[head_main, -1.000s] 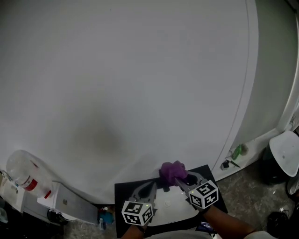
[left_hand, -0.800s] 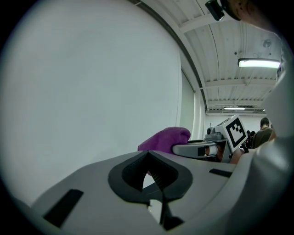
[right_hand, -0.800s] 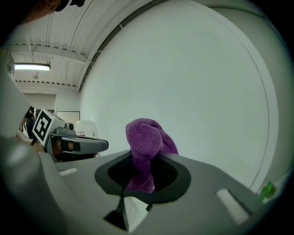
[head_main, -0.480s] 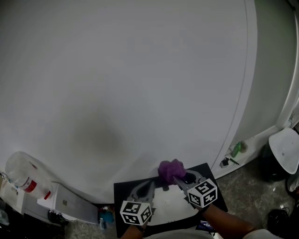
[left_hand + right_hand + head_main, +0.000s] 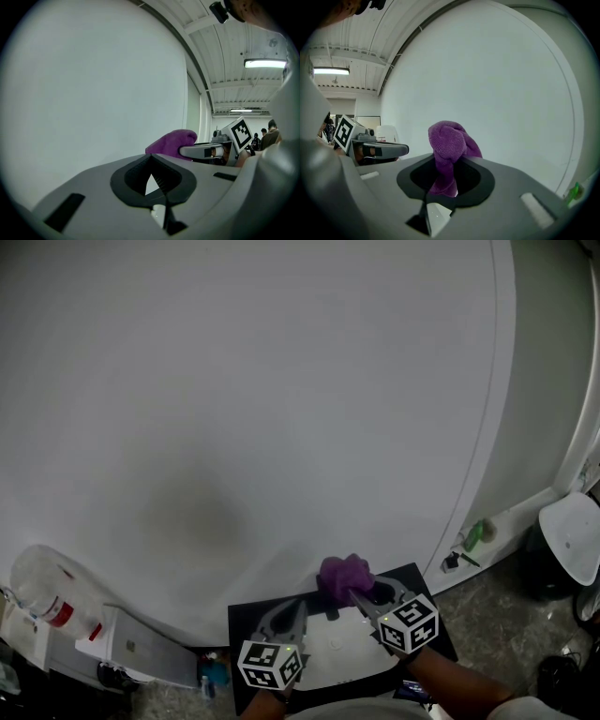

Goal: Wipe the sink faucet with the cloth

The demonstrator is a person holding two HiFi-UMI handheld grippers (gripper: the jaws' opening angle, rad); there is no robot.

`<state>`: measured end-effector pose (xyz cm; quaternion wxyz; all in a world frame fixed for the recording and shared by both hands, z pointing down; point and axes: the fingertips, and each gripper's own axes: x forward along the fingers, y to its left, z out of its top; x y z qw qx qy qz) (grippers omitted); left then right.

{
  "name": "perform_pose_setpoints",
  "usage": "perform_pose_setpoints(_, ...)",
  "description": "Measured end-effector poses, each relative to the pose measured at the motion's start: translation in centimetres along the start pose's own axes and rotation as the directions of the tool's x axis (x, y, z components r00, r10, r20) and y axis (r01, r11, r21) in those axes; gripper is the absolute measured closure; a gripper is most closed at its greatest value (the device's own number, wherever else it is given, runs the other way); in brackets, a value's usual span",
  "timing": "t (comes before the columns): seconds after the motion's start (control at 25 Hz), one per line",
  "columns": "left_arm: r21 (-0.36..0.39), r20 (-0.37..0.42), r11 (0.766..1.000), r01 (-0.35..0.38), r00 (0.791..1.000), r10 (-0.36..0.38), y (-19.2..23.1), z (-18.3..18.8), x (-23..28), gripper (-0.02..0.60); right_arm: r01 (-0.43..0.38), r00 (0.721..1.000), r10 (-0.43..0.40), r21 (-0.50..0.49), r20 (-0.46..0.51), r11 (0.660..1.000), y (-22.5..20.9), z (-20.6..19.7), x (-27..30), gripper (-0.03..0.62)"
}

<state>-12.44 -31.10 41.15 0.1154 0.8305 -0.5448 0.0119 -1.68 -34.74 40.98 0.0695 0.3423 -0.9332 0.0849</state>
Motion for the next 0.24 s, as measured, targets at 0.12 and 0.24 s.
perform_pose_setpoints(0.12,-0.001,0.000,1.000,0.001,1.000,-0.001,-0.08,0.06,0.17,0.575,-0.002,1.000,0.002,0.001,0.000,1.000,-0.07,0.10,0.01,0.505)
perform_pose_setpoints(0.24,0.000,-0.003,1.000,0.005,1.000,-0.005,-0.38,0.05,0.45,0.575,-0.003,1.000,0.003,0.002,0.002,1.000,-0.28,0.15,-0.04,0.505)
